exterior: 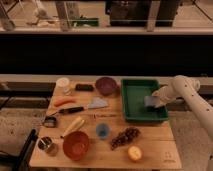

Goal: Wipe tray with sponge

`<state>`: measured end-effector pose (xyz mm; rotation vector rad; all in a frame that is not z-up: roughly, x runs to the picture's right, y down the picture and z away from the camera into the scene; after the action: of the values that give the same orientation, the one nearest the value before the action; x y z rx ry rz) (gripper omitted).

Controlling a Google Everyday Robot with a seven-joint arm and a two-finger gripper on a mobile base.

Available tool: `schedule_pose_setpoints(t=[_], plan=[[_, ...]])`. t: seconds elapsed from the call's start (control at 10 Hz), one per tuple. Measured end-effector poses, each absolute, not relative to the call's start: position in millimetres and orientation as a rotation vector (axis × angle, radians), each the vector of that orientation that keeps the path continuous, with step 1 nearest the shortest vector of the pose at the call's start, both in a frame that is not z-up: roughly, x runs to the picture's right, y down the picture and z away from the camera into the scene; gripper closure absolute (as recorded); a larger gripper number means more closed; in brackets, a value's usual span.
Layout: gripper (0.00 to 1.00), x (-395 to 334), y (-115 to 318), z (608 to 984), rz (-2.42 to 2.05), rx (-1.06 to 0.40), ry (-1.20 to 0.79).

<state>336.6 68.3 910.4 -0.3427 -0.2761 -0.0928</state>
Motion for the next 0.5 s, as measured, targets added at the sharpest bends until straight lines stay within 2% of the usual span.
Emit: schedule_pose_setpoints(t=[0.5], plan=[[1.0,334.5,74.3,916.8,-0.091,-0.371,-0.286]])
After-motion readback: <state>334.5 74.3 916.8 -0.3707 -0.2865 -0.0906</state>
